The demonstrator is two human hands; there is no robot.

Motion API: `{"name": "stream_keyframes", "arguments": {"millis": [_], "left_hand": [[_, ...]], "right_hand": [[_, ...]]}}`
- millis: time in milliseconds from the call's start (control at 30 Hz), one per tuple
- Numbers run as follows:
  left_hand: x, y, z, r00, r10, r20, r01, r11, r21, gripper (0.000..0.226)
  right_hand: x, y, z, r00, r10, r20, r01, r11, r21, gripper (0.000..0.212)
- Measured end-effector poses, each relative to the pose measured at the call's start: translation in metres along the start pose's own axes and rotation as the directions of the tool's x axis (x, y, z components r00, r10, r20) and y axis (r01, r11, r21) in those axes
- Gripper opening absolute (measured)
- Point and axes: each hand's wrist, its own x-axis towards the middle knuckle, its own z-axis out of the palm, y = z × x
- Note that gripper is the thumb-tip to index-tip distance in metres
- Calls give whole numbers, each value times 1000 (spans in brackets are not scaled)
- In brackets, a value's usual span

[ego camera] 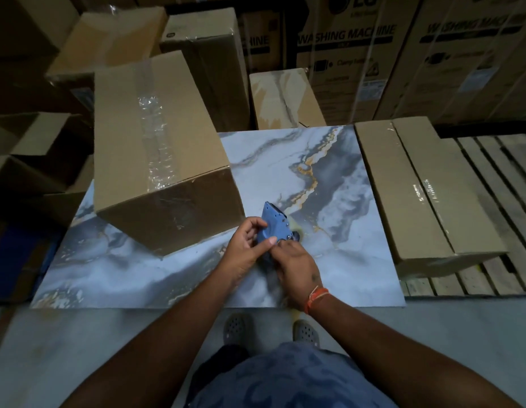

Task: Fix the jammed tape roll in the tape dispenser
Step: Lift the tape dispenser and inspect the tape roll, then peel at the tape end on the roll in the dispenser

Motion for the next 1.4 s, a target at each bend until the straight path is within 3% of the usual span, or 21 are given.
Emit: {"name": "stream_keyframes", "arguments": {"millis": [233,400,500,567,633,733,867,1067,1400], "left_hand": [[-4,-1,12,988,24,-152,4,984,176,53],[-4,-1,-1,995,52,-89,-23,952,306,60],[-1,1,-12,994,80,-69,-51,935,351,67],[2,4,-17,997,57,-48,-35,922,385,67],[5,5,-20,1000,14,-2,-12,929,369,68],[7,0,-28,995,-62,72,37,950,309,74],[4,-3,-36,980,-148,133,112,963,244,77],[4,-2,-37,970,-187,156,159,971,176,77],[6,-1,-38,963,-214,163,177,961,211,80]], "right_hand": [[-4,17,0,986,-142,83,148,986,-73,46],[5,10,-18,938,-240,251,247,969,4,33],[12,6,-42,974,-182,135,172,982,81,29],[21,5,-56,995,-100,-7,99,968,233,21],[34,7,-67,998,23,-63,5,912,411,21],[53,19,-73,995,100,29,-100,836,540,33],[71,31,-69,972,50,229,-173,812,558,46],[92,35,-58,878,-54,476,-255,787,561,58],[112,42,-54,845,-158,510,-189,805,563,42]]}}
